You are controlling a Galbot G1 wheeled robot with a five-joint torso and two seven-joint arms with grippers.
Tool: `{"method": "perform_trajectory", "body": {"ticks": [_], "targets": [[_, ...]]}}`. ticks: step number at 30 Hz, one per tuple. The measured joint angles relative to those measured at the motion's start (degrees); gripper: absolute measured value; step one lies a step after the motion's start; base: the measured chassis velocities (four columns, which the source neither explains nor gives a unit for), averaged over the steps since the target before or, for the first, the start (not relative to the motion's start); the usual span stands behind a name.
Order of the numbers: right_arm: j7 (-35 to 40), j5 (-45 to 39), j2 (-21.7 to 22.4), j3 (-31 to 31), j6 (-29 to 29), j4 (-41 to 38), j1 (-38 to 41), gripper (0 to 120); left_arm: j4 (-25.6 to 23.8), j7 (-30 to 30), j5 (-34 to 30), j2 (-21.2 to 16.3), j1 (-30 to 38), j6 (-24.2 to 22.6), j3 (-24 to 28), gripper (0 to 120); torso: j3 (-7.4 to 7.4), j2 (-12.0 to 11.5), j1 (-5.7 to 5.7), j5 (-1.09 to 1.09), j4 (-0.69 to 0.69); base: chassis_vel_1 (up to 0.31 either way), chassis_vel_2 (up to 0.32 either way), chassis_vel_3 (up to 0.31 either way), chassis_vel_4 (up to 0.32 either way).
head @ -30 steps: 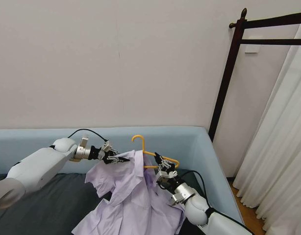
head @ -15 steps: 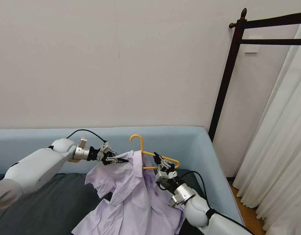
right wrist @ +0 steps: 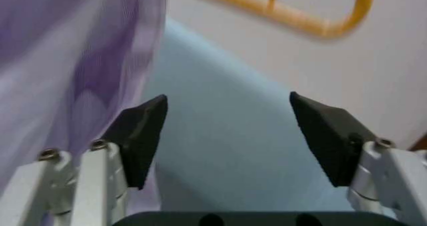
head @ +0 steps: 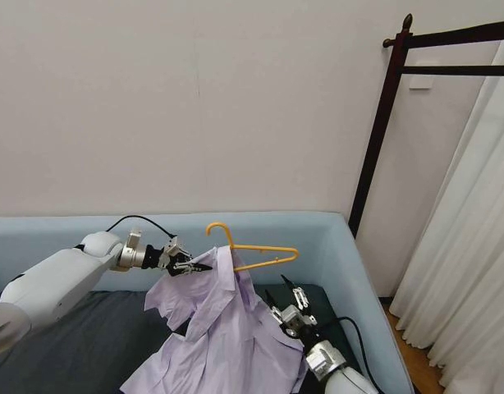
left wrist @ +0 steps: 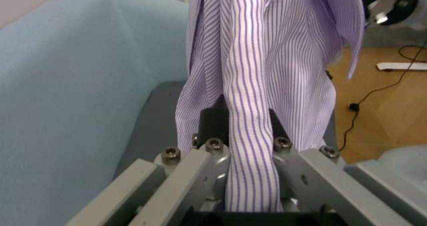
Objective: Pick up the clothes from the sofa and hang them on the clothes hanger.
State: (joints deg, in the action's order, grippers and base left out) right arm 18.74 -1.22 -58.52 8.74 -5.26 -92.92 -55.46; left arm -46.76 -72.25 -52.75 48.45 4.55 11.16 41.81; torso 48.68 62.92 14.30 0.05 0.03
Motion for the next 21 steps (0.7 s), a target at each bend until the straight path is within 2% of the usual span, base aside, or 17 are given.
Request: {"method": "perform_trajectory", "body": {"ticks": [3, 7, 13, 21], "targets": [[-1.78, -7.63, -2.89, -0.24, 3.26, 3.69, -0.4, 93, -1.37, 0.01, -0.06, -0.74, -0.35, 0.04, 0.09, 1, 0.0, 0.0, 0.0, 0.01, -0.02, 0.0, 0.0, 0.0, 0.0], [-3.6, -5.92, -5.91, -0.39, 3.33, 8.52, -0.13, 100, -2.18, 0.14, -0.32, -1.07, -0.35, 0.0, 0.26, 1, 0.0, 0.0, 0.0, 0.01, -0.02, 0.0, 0.0, 0.0, 0.0], [-4.41, -1.14, -9.56, 0.77, 2.34, 14.2, 1.63, 100, -3.42, 0.37, -1.22, -1.44, -0.25, -0.51, 0.35, 1, 0.0, 0.0, 0.0, 0.0, 0.01, 0.0, 0.0, 0.0, 0.0], [-2.43, -2.08, -13.28, 3.58, 3.82, 15.67, 4.55, 100, -3.94, 0.5, -1.53, -2.21, -1.18, -0.87, -0.01, 1, 0.01, 0.0, 0.0, 0.0, -0.02, 0.0, 0.0, 0.0, 0.0]]}}
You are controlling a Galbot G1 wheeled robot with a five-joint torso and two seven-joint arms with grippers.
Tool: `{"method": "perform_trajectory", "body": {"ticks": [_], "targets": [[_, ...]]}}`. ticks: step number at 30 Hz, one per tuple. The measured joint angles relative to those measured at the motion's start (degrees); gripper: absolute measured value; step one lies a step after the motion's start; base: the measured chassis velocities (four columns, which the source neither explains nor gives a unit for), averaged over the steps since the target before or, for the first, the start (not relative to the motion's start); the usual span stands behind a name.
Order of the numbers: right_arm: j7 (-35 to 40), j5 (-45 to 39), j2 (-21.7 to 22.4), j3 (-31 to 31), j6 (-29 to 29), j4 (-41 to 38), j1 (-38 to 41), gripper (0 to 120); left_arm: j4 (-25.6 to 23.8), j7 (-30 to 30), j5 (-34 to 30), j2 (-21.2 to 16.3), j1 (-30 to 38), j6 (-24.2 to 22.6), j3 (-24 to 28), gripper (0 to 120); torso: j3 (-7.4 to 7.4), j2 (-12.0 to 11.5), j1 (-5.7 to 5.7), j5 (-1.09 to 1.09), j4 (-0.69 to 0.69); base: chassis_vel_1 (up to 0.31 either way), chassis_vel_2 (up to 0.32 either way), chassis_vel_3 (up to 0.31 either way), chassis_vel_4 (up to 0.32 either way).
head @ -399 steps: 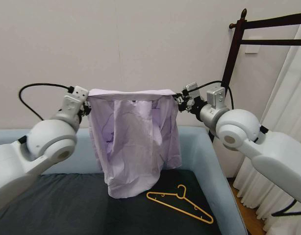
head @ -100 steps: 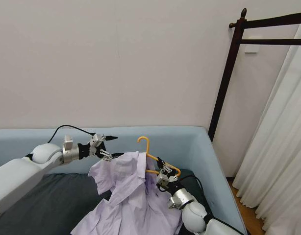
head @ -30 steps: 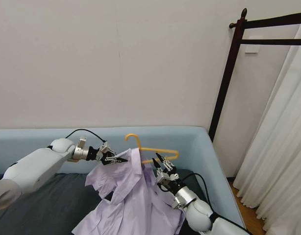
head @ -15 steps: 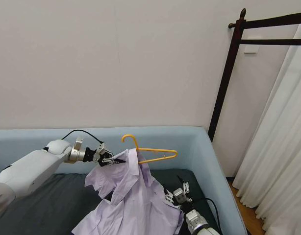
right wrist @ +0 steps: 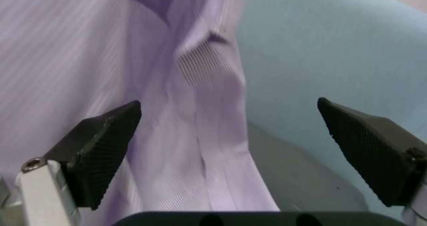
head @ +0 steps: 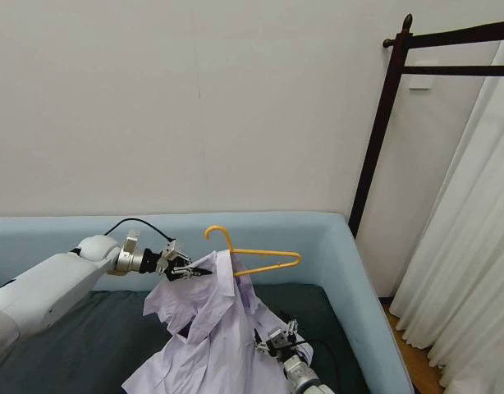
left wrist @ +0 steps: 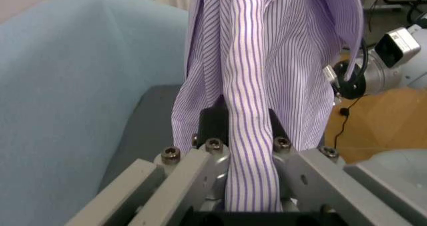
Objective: Pick up the clothes from the sofa and hang them on the clothes hanger.
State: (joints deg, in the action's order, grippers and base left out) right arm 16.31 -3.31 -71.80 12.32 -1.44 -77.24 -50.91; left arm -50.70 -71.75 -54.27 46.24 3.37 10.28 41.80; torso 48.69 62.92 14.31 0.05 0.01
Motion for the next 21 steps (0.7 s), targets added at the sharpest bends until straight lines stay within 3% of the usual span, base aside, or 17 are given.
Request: {"method": "perform_trajectory", "body": {"ticks": [16, 21], "targets": [[2.84, -9.78, -6.37, 1.33, 3.78, 5.13, 4.09, 100, -0.24, 0.41, -1.29, 0.2, -0.09, -0.48, -0.19, 1, 0.01, 0.0, 0.0, 0.0, 0.01, 0.0, 0.0, 0.0, 0.0], [3.51, -14.64, -7.61, 0.97, 4.57, 5.74, 5.03, 85, -0.37, 0.43, -1.4, -0.02, -0.09, -0.51, -0.21, 1, 0.01, 0.0, 0.0, 0.01, 0.01, 0.0, 0.0, 0.0, 0.0]]}}
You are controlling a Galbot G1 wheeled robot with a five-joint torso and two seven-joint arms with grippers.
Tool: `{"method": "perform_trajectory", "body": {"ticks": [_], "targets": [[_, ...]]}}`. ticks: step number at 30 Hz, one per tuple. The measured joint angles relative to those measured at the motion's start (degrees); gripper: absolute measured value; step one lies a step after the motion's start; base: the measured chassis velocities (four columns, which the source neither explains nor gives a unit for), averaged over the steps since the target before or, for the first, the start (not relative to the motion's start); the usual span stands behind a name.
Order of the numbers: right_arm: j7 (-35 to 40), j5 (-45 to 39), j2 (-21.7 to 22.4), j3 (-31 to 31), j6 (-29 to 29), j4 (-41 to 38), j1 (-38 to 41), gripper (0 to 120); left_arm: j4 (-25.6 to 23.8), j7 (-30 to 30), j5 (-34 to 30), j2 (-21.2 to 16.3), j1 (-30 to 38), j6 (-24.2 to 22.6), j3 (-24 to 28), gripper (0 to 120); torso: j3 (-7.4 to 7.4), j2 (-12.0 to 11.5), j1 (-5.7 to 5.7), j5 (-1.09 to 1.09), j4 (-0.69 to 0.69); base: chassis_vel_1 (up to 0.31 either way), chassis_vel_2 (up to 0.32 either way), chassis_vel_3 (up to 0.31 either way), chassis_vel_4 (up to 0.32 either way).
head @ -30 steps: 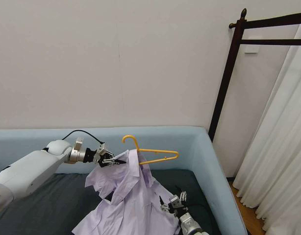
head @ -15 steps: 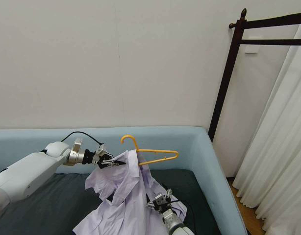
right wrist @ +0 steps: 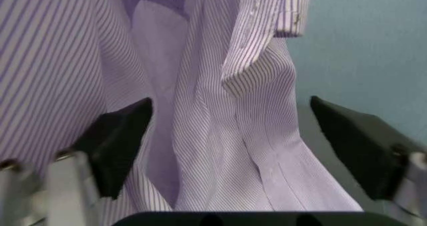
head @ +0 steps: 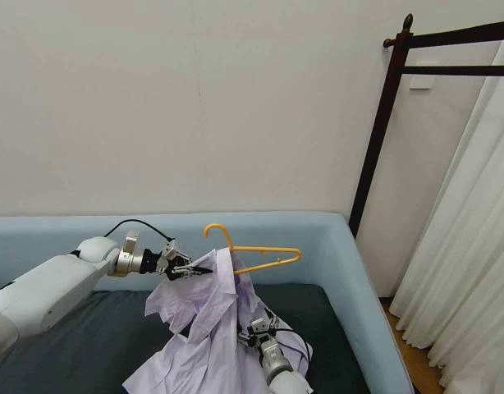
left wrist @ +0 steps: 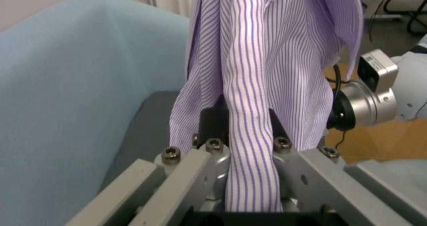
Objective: Pick up the clothes from the sofa and hang them on the clothes hanger.
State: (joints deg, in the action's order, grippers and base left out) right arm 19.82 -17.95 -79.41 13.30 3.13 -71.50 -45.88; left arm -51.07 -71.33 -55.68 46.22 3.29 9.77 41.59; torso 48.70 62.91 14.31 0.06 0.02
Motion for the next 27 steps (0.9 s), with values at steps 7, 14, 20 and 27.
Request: {"method": "perform_trajectory", "body": {"ticks": [7, 14, 20, 27], "targets": [[0.41, -2.69, -1.15, -0.21, -1.82, 0.38, 0.56, 58, 0.12, -0.05, 0.0, -0.14, -0.17, 0.01, -0.17, 1, 0.0, 0.0, 0.0, 0.0, 0.0, 0.0, 0.0, 0.0, 0.0], [0.42, -3.48, -1.1, 0.02, -2.17, -0.23, 0.83, 33, 0.12, -0.2, -0.04, -0.28, -0.46, 0.04, -0.4, 1, 0.0, 0.0, 0.0, 0.0, 0.0, 0.0, 0.0, 0.0, 0.0], [0.41, -4.5, -0.45, -0.06, -2.38, -0.59, 0.79, 15, -0.05, -0.26, -0.05, -0.68, -0.88, 0.11, -0.84, 1, 0.0, 0.0, 0.0, 0.0, 0.0, 0.0, 0.0, 0.0, 0.0], [0.38, -5.79, 1.33, -0.58, -2.25, -2.43, 0.64, 0, 0.17, -0.65, -0.04, -1.32, -1.4, 0.6, -1.6, 1, -0.01, 0.0, 0.0, 0.01, 0.0, 0.0, 0.0, 0.0, 0.0]]}}
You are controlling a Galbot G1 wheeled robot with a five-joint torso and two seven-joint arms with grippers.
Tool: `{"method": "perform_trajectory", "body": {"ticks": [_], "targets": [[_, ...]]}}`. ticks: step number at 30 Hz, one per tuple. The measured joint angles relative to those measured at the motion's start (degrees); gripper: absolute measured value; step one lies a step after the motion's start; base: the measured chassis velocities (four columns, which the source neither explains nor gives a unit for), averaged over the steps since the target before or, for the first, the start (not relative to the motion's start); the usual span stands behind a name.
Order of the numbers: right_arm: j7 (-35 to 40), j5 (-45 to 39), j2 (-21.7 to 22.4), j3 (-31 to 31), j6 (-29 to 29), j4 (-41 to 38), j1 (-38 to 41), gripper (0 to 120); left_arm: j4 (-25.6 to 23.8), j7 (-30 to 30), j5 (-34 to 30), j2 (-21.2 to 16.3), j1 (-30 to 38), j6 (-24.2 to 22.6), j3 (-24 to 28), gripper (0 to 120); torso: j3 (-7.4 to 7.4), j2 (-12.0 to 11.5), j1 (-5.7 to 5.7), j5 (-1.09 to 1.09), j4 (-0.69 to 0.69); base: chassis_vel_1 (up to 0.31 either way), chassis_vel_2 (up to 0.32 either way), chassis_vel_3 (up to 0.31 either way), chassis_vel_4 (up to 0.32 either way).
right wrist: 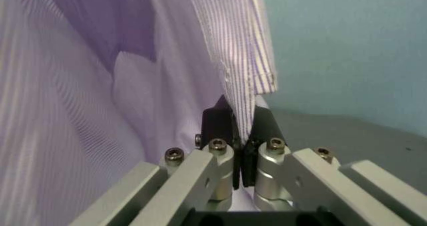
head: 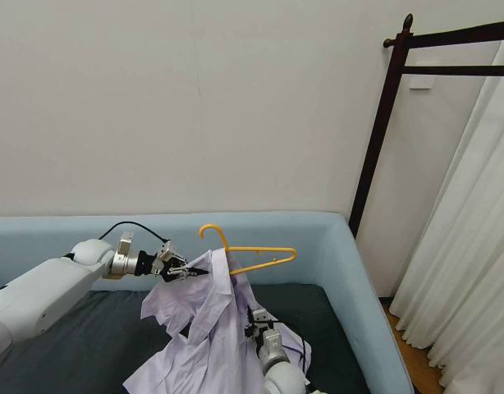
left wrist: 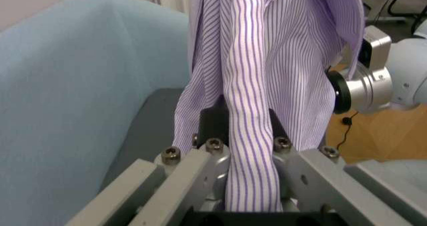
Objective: Pick up the clothes from the sofa and hang them on the clothes hanger.
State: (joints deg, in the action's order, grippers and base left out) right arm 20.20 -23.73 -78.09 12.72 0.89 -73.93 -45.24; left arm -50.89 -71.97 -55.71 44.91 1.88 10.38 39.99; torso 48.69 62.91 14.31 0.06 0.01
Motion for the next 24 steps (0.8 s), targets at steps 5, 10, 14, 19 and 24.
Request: {"method": "perform_trajectory", "body": {"ticks": [5, 10, 14, 19, 24], "targets": [[-0.08, -1.36, 2.75, 0.02, 1.1, -2.13, 0.68, 0, 0.39, -0.08, 0.17, -0.02, -0.33, 0.43, -0.69, 1, 0.0, 0.0, 0.0, 0.01, 0.01, 0.0, 0.0, 0.0, 0.0], [-1.75, -4.78, 8.79, 0.98, 3.03, -5.38, 3.23, 0, 1.2, -0.1, 0.35, 0.12, -0.66, 1.66, -1.46, 1, 0.0, 0.0, 0.0, 0.01, 0.01, 0.0, 0.0, 0.0, 0.0], [-3.28, -7.67, 12.51, 1.56, 4.22, -7.31, 5.42, 0, 1.44, -0.16, 0.47, 0.18, -1.03, 2.2, -2.02, 1, 0.0, 0.0, 0.0, 0.0, 0.01, 0.0, 0.0, 0.0, 0.0], [-4.98, -12.32, 16.87, 2.77, 6.2, -10.6, 8.29, 0, 2.03, -0.17, 0.61, 0.43, -1.56, 2.74, -2.91, 1, 0.0, 0.0, 0.0, 0.01, 0.0, 0.0, 0.0, 0.0, 0.0], [-6.58, -17.78, 19.65, 3.49, 8.79, -12.42, 10.98, 0, 2.38, 0.01, 0.57, 0.71, -1.95, 3.5, -3.46, 1, 0.0, 0.0, 0.0, 0.01, 0.01, 0.0, 0.0, 0.0, 0.0]]}}
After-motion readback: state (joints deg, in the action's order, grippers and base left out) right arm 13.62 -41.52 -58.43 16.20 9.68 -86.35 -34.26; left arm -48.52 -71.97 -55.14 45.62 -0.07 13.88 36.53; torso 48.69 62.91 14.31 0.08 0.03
